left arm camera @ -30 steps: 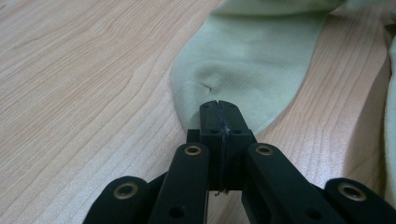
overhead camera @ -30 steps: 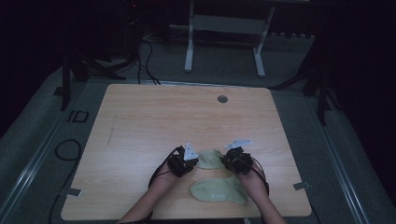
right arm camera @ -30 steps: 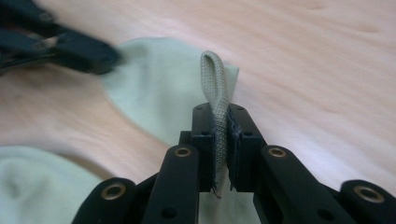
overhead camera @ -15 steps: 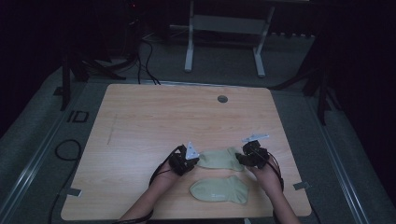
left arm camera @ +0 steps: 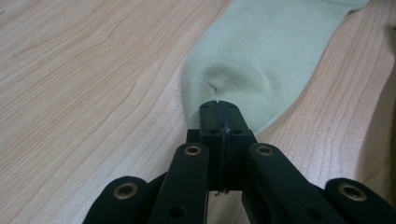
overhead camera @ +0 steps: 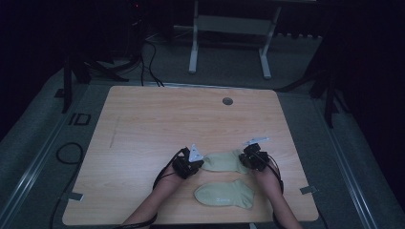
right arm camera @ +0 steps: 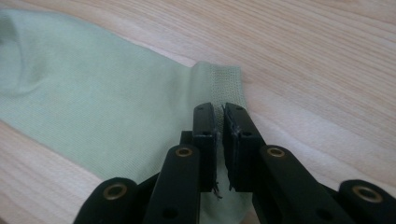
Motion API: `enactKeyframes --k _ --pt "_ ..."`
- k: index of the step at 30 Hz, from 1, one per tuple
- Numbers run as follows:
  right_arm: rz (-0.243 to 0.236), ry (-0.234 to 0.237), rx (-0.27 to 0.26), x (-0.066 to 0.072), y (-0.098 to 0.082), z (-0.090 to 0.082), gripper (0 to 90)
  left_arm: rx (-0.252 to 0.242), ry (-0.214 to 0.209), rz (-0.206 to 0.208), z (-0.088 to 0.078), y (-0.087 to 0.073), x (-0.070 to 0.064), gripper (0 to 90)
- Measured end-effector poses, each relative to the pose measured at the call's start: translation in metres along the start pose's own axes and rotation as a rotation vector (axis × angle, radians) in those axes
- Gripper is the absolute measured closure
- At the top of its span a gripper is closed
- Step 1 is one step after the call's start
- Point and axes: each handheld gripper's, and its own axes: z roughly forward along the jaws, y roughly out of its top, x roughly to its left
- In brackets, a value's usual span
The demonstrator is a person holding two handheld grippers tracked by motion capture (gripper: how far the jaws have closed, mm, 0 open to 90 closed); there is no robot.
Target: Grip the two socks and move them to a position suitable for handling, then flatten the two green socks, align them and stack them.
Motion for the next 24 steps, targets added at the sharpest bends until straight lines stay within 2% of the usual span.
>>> enactKeyframes --k 5,9,13,14,15,16,17,18,19,21,22,23,24 --pt "0.01 -0.008 0.008 -0.008 0.002 0.001 81.6 0.001 0.002 -0.006 0.001 0.002 0.0 88.9" --pt "0.015 0.004 0.011 -0.011 0.003 0.001 79.3 0.004 -0.001 -0.013 0.003 0.003 0.001 88.8" --pt "0.006 0.042 0.023 -0.01 0.005 0.001 67.8 0.005 -0.004 -0.02 0.003 0.005 0.001 87.8" --pt "0.004 0.049 0.022 -0.01 0.006 0.0 63.7 0.006 -0.003 -0.037 0.002 0.006 0.001 85.2" --pt "0.004 0.049 0.022 -0.01 0.006 0.0 63.7 0.006 -0.003 -0.037 0.002 0.006 0.001 79.7" --pt "-0.004 0.057 0.011 -0.009 0.006 -0.003 58.2 0.003 -0.008 -0.045 0.001 0.006 0.001 79.7" --pt "-0.006 0.059 0.005 -0.009 0.006 -0.004 56.5 -0.005 -0.014 -0.059 -0.001 0.008 0.002 76.2" --pt "-0.008 0.068 -0.006 -0.008 0.006 -0.007 53.2 -0.008 -0.006 -0.074 -0.005 0.01 0.001 69.0" --pt "-0.02 0.081 -0.021 -0.006 0.006 -0.012 51.0 -0.009 -0.014 -0.074 -0.008 0.012 0.001 61.9" --pt "-0.054 0.074 -0.031 -0.001 0.007 -0.02 47.9 -0.022 -0.009 -0.06 -0.017 0.015 -0.003 55.9" --pt "-0.071 0.075 -0.04 0.001 0.007 -0.024 46.6 -0.03 -0.014 -0.066 -0.022 0.016 -0.004 53.9" --pt "-0.079 0.085 -0.049 0.003 0.006 -0.029 46.6 -0.035 -0.038 -0.074 -0.028 0.017 -0.006 51.9" --pt "-0.082 0.09 -0.064 0.004 0.005 -0.035 46.5 -0.029 -0.043 -0.065 -0.032 0.017 -0.009 49.8"
